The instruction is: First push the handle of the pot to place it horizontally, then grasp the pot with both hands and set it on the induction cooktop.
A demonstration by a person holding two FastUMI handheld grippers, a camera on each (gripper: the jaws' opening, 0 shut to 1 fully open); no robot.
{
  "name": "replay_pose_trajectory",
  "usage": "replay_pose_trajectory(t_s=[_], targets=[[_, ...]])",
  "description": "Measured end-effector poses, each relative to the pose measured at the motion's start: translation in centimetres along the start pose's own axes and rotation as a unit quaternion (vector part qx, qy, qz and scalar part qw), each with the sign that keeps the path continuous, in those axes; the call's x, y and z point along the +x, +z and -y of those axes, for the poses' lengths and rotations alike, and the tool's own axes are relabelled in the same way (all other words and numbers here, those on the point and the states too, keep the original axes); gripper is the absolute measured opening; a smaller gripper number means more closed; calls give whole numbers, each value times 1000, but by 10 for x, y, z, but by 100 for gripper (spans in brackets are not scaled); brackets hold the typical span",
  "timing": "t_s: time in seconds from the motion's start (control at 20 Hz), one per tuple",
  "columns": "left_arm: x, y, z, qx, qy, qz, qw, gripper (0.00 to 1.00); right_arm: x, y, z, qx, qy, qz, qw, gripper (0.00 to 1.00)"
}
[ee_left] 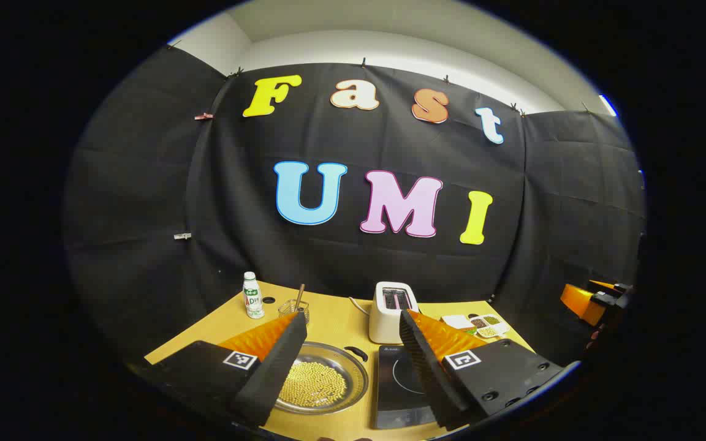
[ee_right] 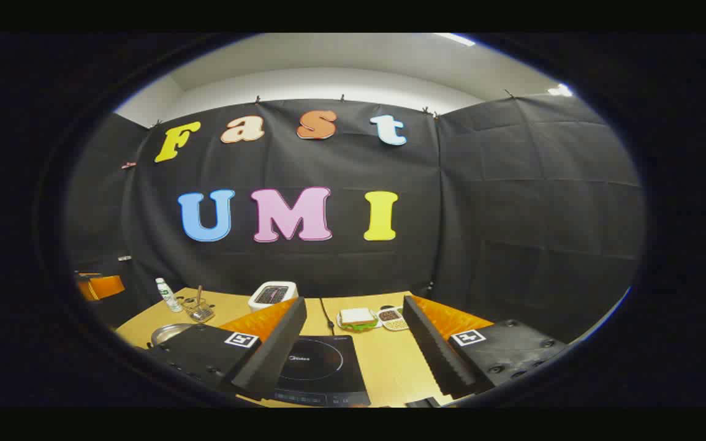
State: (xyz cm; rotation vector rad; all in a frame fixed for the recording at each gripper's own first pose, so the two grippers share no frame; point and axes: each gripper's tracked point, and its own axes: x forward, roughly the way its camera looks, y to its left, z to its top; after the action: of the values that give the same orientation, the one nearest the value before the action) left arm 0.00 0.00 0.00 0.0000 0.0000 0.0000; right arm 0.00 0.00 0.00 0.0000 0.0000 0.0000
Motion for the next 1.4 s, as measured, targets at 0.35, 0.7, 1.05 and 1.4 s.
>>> replay_pose_trajectory(t_s=[0.35,0.7,1.05,1.4], targets=[[2,-3,32,22,15,11,1000,95,28,-14,30,-4,8,3,1000,98],[10,-20,31,31,10,-8,999,95,21,-19,12,0,27,-8,1000,98],[14,-27,11,46,-12,-20,999,95,11,-20,1,11,0,-12,1000,98],[22,-33,-8,34,-16,-29,999,95,8,-21,-10,4,-5,-17,1000,98]])
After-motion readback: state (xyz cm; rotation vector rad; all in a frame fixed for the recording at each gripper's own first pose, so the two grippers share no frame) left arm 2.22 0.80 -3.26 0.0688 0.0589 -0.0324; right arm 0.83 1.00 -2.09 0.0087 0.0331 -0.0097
